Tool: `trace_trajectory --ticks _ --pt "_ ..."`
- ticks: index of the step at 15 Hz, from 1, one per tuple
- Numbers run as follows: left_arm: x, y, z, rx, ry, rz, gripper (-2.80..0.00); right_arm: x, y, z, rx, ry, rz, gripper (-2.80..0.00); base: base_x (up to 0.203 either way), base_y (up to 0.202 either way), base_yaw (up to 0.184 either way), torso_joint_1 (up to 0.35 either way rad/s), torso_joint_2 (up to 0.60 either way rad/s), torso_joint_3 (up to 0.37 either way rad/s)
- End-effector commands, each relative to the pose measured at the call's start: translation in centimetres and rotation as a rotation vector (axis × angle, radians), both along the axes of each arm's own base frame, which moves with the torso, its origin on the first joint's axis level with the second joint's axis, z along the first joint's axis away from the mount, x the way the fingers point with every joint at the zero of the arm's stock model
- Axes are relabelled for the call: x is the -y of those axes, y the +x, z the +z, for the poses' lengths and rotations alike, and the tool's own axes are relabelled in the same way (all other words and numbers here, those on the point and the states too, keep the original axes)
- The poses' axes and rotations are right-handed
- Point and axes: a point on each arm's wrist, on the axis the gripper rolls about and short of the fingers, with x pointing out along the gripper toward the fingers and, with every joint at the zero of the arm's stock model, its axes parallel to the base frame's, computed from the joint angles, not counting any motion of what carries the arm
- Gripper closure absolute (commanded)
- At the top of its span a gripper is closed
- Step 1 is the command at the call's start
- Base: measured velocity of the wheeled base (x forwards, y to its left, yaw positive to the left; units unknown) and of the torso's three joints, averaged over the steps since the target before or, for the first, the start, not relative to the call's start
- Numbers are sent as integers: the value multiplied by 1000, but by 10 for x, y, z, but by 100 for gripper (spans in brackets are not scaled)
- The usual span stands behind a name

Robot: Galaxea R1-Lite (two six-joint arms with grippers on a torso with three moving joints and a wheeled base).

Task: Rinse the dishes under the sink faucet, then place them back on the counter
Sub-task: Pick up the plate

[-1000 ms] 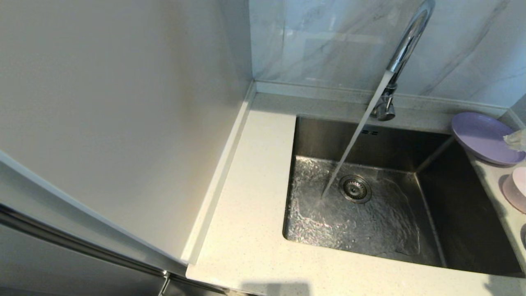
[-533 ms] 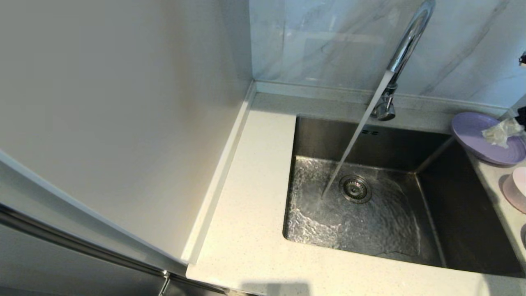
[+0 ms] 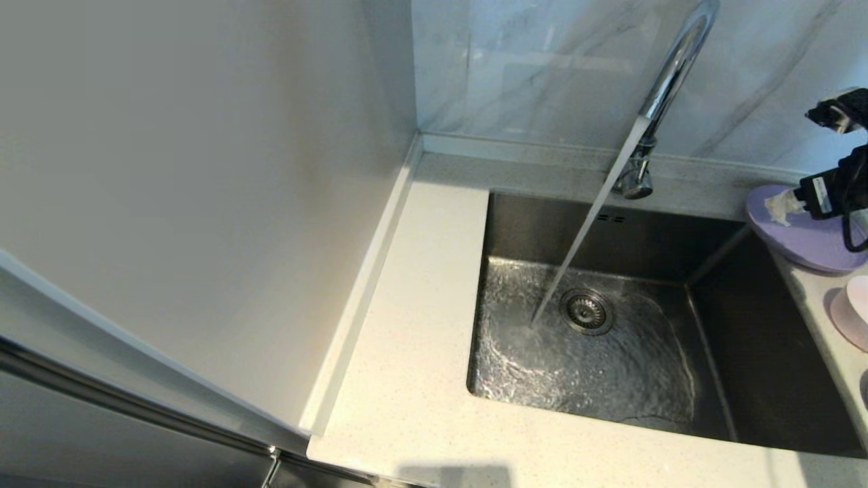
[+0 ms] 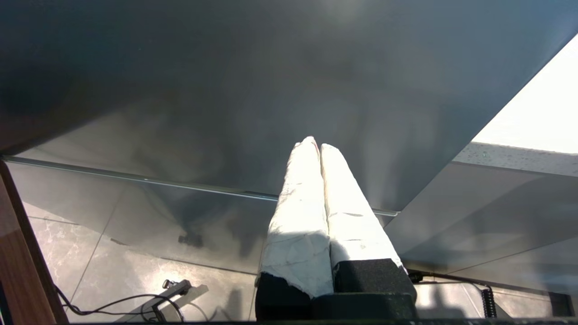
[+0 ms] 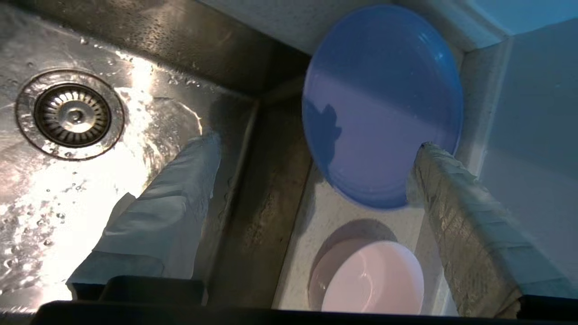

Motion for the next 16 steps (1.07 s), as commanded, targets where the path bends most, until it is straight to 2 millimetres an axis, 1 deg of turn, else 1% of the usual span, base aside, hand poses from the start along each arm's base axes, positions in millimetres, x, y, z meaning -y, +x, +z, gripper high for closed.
trace_trajectory --ticks 1,4,7,9,10,11,13,16 --pt "0 0 0 0 0 1 0 -3 12 -19 -46 7 16 -280 0 0 0 0 0 0" --pt "0 0 0 0 0 -1 0 0 28 -36 -87 13 18 -280 0 0 0 0 0 0" --pt "0 0 0 0 0 1 0 0 37 -46 -123 -28 47 -280 0 0 0 0 0 0" --pt "0 0 0 0 0 1 0 4 50 -54 -93 -47 49 -280 0 0 0 0 0 0" --pt "0 0 0 0 0 1 0 6 59 -61 -77 -71 43 -280 0 0 0 0 0 0" --pt "0 0 0 0 0 1 0 8 63 -68 -92 -102 24 -280 0 0 0 0 0 0" --pt "0 0 0 0 0 1 0 9 65 -79 -123 -109 16 -280 0 0 0 0 0 0" --pt "0 0 0 0 0 1 0 14 74 -84 -106 -160 -79 -280 0 0 0 0 0 0"
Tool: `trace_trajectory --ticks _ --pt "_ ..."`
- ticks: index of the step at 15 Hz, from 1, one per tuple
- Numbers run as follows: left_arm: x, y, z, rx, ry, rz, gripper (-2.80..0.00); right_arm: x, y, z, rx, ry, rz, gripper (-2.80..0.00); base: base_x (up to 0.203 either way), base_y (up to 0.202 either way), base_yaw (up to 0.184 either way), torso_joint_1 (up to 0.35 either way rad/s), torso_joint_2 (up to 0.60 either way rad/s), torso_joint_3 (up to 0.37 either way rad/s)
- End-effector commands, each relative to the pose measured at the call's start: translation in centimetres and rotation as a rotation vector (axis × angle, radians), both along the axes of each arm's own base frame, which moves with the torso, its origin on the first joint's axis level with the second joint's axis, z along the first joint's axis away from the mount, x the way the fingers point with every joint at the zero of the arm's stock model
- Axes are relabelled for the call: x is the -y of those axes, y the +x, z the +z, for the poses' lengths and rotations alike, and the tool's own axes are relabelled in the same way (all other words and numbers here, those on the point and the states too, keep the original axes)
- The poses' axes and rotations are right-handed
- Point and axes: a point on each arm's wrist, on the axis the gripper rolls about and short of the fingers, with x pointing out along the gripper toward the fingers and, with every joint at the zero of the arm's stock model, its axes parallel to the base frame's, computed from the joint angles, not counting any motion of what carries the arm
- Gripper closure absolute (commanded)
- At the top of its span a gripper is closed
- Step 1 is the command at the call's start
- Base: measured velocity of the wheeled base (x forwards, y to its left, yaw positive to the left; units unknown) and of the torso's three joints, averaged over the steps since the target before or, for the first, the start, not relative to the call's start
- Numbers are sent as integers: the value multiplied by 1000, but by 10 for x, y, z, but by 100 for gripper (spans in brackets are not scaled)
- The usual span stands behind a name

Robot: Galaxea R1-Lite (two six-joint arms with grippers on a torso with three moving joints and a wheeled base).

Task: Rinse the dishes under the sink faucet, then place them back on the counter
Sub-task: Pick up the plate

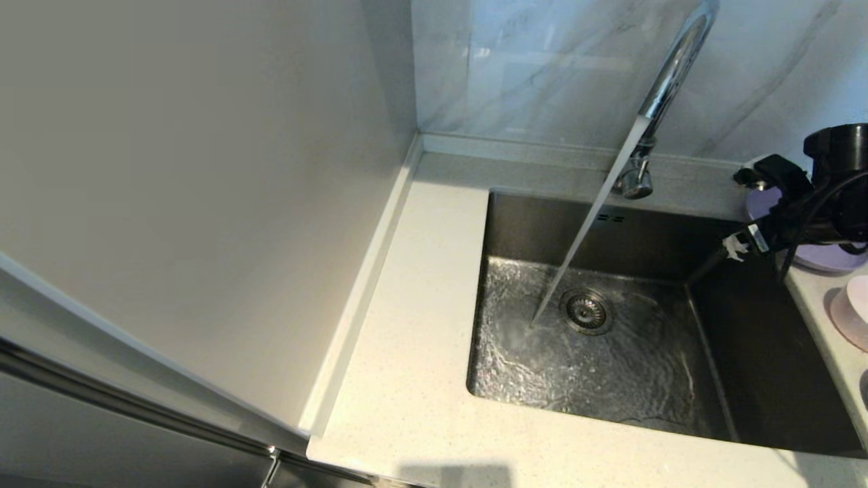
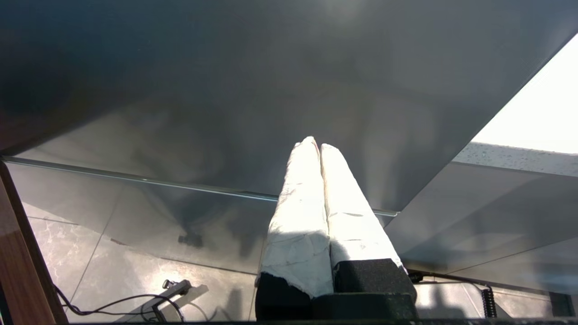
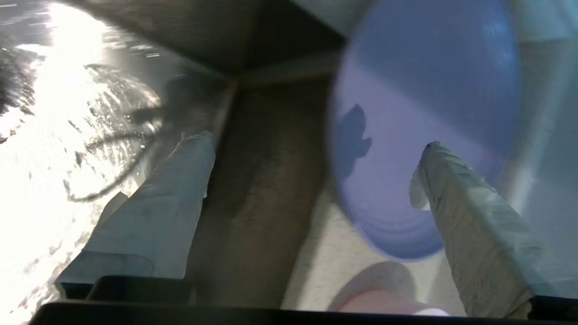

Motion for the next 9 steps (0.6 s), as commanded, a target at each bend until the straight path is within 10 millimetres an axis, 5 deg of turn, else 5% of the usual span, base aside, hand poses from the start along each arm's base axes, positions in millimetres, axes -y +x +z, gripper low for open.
trace_trajectory --ticks 1,9 --pt "0 0 0 0 0 0 0 4 10 -10 11 -29 -42 -280 0 0 0 0 0 0" --pt "0 0 0 0 0 -1 0 9 20 -17 35 -80 -107 -280 0 0 0 0 0 0"
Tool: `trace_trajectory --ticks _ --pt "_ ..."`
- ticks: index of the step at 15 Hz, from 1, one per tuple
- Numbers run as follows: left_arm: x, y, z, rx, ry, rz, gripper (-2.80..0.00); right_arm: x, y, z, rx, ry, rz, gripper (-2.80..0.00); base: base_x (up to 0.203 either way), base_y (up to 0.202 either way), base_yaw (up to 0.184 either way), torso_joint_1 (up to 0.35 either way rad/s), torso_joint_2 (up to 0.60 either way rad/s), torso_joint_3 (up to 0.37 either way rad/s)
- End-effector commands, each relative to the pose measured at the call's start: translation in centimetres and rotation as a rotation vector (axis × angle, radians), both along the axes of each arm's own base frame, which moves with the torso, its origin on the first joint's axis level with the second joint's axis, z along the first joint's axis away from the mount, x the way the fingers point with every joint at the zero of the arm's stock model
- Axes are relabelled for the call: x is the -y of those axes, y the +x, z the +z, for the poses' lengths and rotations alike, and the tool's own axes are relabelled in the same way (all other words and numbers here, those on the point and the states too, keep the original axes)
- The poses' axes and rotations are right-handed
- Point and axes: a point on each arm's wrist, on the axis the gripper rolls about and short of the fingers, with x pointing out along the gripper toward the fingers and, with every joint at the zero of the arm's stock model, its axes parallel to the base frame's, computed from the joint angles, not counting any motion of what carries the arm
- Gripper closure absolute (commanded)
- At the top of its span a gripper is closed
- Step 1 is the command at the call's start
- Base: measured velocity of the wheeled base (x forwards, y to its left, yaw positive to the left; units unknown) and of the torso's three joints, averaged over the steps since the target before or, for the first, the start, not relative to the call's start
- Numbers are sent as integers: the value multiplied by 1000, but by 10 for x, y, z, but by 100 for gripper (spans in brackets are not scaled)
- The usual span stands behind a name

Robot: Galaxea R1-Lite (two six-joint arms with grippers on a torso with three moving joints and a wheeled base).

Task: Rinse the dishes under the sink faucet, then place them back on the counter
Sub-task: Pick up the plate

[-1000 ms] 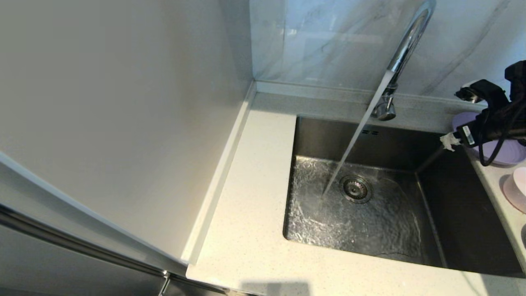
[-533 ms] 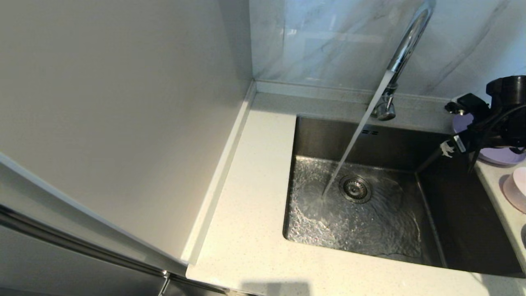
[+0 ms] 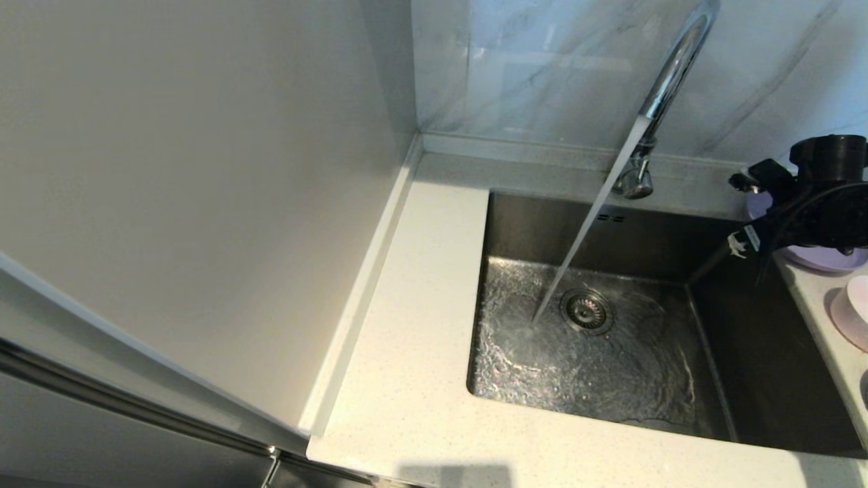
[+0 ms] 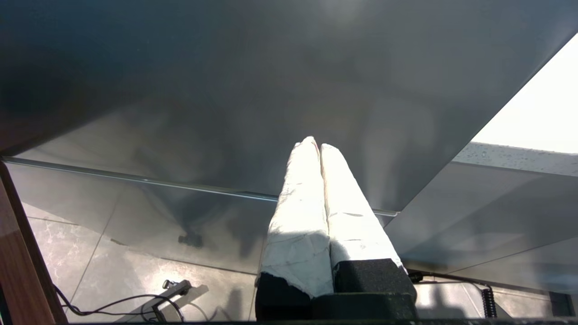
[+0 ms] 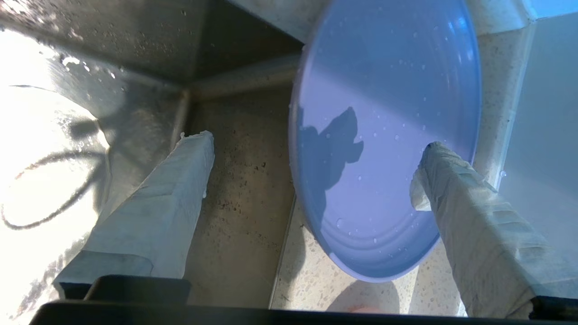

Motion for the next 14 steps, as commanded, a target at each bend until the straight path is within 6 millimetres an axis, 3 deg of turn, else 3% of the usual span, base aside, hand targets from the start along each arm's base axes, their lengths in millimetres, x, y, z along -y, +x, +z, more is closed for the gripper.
trace_trajectory --ticks 1,2,14 --pt "0 0 0 0 0 -1 0 1 1 -3 -12 -12 -20 -280 0 0 0 0 0 0" --pt "0 0 0 0 0 1 0 1 2 -3 -10 -15 -23 0 0 0 0 0 0 0" --pt "0 0 0 0 0 -1 0 -11 -4 -7 12 -19 -5 0 0 0 0 0 0 0"
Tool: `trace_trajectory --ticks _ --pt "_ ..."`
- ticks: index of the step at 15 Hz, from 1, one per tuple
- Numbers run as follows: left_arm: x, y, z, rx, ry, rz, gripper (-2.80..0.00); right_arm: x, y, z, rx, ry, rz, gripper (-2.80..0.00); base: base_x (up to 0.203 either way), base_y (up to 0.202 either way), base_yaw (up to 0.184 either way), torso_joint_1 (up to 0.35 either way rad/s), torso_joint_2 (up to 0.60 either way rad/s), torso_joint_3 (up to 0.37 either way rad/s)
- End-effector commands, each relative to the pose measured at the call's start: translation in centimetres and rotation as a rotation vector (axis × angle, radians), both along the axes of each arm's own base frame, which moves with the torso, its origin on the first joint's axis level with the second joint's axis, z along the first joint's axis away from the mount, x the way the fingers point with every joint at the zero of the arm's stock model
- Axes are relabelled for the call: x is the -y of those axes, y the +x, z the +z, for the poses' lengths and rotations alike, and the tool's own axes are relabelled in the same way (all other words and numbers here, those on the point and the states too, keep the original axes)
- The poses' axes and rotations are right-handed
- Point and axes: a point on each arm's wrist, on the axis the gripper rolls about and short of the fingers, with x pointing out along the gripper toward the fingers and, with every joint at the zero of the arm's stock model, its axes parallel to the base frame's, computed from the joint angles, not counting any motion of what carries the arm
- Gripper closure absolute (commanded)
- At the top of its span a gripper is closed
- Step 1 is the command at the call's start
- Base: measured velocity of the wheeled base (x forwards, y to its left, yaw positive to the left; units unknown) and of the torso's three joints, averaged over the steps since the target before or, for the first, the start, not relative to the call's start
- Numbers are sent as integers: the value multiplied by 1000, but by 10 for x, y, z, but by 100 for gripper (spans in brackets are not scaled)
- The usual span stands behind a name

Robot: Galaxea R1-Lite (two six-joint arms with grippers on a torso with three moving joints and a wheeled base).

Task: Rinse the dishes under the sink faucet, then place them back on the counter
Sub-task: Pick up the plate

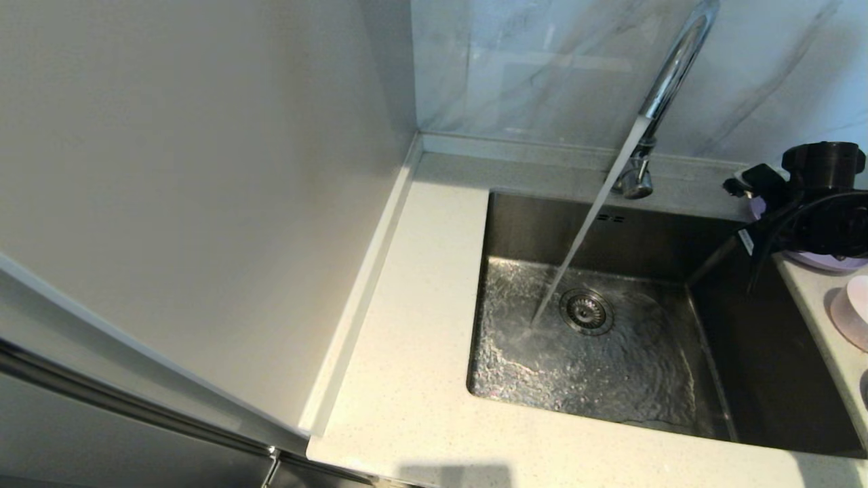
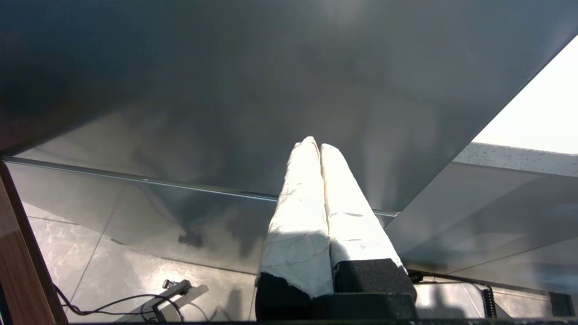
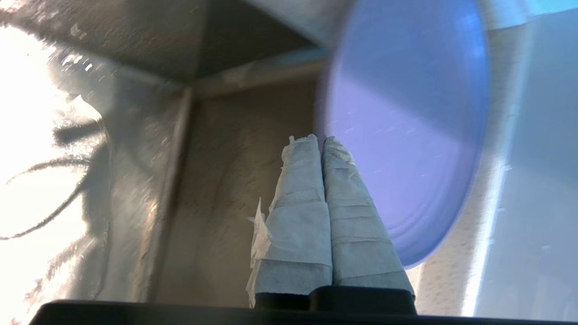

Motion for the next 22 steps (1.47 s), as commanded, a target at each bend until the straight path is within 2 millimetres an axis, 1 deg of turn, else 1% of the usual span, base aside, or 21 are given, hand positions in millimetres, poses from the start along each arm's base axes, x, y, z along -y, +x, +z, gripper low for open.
trace_trajectory --ticks 1,3,4,6,8,9,11,12,14,15,17,18,19,20,22 --pt "0 0 0 0 0 0 0 -5 -3 4 11 -5 10 0 0 0 0 0 0 0" --pt "0 0 0 0 0 0 0 -9 -4 16 83 -17 21 0 0 0 0 0 0 0" --pt "0 0 0 0 0 0 0 -15 -4 23 122 -24 36 0 0 0 0 0 0 0" --pt "0 0 0 0 0 0 0 -20 -5 35 162 -41 51 0 0 0 0 0 0 0" --pt "0 0 0 0 0 0 0 -20 -5 44 165 -65 35 0 0 0 0 0 0 0" --pt "0 0 0 0 0 0 0 -19 -6 51 158 -79 -11 0 0 0 0 0 0 0" --pt "0 0 0 0 0 0 0 -19 -16 66 118 -59 -70 0 0 0 0 0 0 0" --pt "0 0 0 0 0 -1 0 -21 -26 71 79 -33 -84 -280 0 0 0 0 0 0" --pt "0 0 0 0 0 0 0 -25 -47 79 1 60 -95 -280 0 0 0 0 0 0" --pt "0 0 0 0 0 0 0 -28 -55 85 -40 131 -53 -280 0 0 0 0 0 0" --pt "0 0 0 0 0 0 0 -34 -71 107 -87 297 19 -280 0 0 0 0 0 0" --pt "0 0 0 0 0 0 0 -36 -77 109 -135 382 49 -280 0 0 0 0 0 0" --pt "0 0 0 0 0 0 0 -34 -74 104 -156 468 85 -280 0 0 0 0 0 0" --pt "0 0 0 0 0 0 0 -30 -65 93 -174 506 79 -280 0 0 0 0 0 0" --pt "0 0 0 0 0 0 0 -24 -52 82 -162 514 58 -280 0 0 0 0 0 0"
